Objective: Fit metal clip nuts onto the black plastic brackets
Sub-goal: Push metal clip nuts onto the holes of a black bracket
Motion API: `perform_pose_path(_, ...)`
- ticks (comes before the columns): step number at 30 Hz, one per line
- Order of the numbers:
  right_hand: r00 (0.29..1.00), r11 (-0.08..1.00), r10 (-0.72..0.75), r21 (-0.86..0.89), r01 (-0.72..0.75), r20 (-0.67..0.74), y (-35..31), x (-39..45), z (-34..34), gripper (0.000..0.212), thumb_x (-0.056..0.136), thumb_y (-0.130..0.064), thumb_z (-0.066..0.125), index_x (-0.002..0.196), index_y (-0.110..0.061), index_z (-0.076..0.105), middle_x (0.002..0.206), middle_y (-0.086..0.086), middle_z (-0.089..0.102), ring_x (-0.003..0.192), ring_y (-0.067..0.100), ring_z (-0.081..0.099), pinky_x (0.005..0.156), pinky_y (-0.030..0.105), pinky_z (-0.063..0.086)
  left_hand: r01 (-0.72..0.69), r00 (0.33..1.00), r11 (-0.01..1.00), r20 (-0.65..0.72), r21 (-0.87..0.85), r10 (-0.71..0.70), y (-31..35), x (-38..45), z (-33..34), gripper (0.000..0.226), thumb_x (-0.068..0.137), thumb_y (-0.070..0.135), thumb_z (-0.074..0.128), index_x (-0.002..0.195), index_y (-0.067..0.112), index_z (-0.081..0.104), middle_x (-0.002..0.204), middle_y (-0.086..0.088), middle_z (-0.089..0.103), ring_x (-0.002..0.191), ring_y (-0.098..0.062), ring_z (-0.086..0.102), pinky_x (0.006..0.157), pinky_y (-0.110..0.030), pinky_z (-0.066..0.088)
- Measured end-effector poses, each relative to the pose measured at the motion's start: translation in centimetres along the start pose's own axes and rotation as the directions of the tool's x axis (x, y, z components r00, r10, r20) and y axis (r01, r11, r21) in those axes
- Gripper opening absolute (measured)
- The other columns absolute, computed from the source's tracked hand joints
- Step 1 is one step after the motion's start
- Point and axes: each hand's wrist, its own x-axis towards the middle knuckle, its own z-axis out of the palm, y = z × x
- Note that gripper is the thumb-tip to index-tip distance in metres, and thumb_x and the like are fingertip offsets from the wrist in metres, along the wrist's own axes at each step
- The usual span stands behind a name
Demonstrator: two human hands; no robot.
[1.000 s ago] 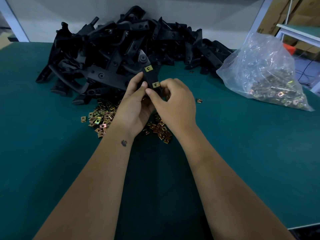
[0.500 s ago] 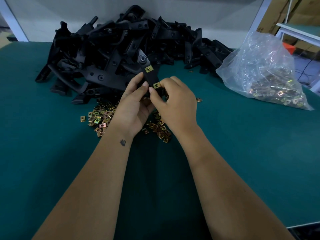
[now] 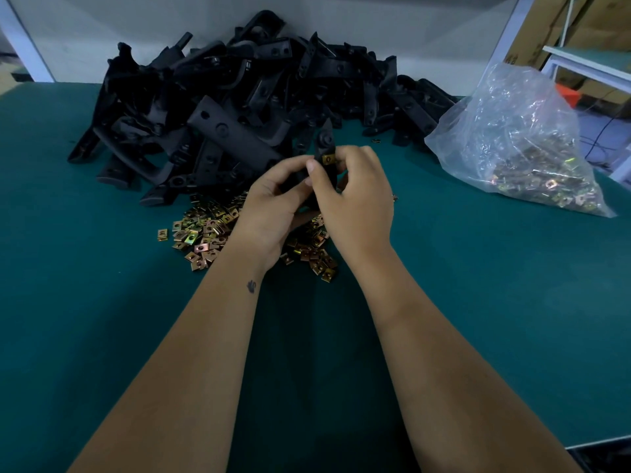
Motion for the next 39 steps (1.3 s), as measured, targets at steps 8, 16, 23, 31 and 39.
perform_pose_path(8, 0.999, 0.999, 0.038, -0.014, -0.039, -0.014, 0.2, 0.0, 0.1, 0.026, 0.092, -0.041, 0.061, 0.092, -0.015, 0.065, 0.087, -0.008, 0.061, 0.079, 0.010, 0.057, 0.067, 0.032, 0.048, -0.034, 0.999, 0.996, -0.019, 0.080, 0.036, 0.1, -0.2, 0.2, 0.026, 0.096, 0.004, 0.058, 0.103, 0.025, 0.071, 0.096, 0.010, 0.073, 0.095, -0.008, 0.068, 0.089, -0.039, 0.058)
perform_pose_path(16, 0.992, 0.980, 0.097, 0.167, -0.109, 0.078, 0.0, 0.0, 0.2, 0.027, 0.087, -0.041, 0.066, 0.104, -0.021, 0.067, 0.097, -0.011, 0.061, 0.090, 0.004, 0.058, 0.078, 0.029, 0.051, -0.009, 0.998, 1.000, -0.063, -0.026, 0.007, 0.2, 0.0, 0.1, 0.027, 0.098, 0.006, 0.055, 0.113, 0.023, 0.070, 0.107, 0.001, 0.074, 0.099, -0.015, 0.070, 0.080, -0.033, 0.058)
perform_pose_path(23, 0.966, 0.932, 0.136, 0.304, -0.200, 0.219, 0.0, -0.1, 0.5, 0.010, 0.085, -0.024, 0.070, 0.086, -0.014, 0.069, 0.079, -0.009, 0.064, 0.074, 0.001, 0.058, 0.066, 0.017, 0.044, -0.014, 0.995, 0.991, -0.098, -0.134, 0.001, 0.5, 0.2, -0.5, 0.037, 0.103, 0.006, 0.045, 0.128, 0.028, 0.062, 0.121, 0.000, 0.070, 0.112, -0.017, 0.067, 0.089, -0.034, 0.056)
perform_pose_path(31, 0.905, 0.747, 0.367, 0.511, -0.425, 0.216, 0.7, 0.7, -0.3, 0.016, 0.087, -0.017, 0.068, 0.072, -0.023, 0.070, 0.064, -0.010, 0.060, 0.063, 0.006, 0.052, 0.060, 0.023, 0.045, -0.046, 0.961, 0.986, -0.276, -0.161, -0.001, 0.9, 0.1, -0.8, 0.037, 0.097, 0.003, 0.051, 0.117, 0.028, 0.069, 0.107, -0.005, 0.070, 0.084, -0.017, 0.066, 0.086, -0.037, 0.059)
perform_pose_path(39, 0.871, 0.530, 0.366, 0.695, -0.485, 0.329, 0.7, 1.0, -0.5, 0.008, 0.088, -0.014, 0.071, 0.084, -0.020, 0.067, 0.071, -0.010, 0.061, 0.063, 0.009, 0.054, 0.060, 0.022, 0.046, -0.148, 0.893, 0.980, -0.443, -0.133, 0.074, 0.9, 0.1, -0.8, 0.059, 0.091, -0.004, 0.061, 0.131, 0.036, 0.045, 0.080, -0.001, 0.056, 0.069, -0.011, 0.060, 0.075, -0.029, 0.058)
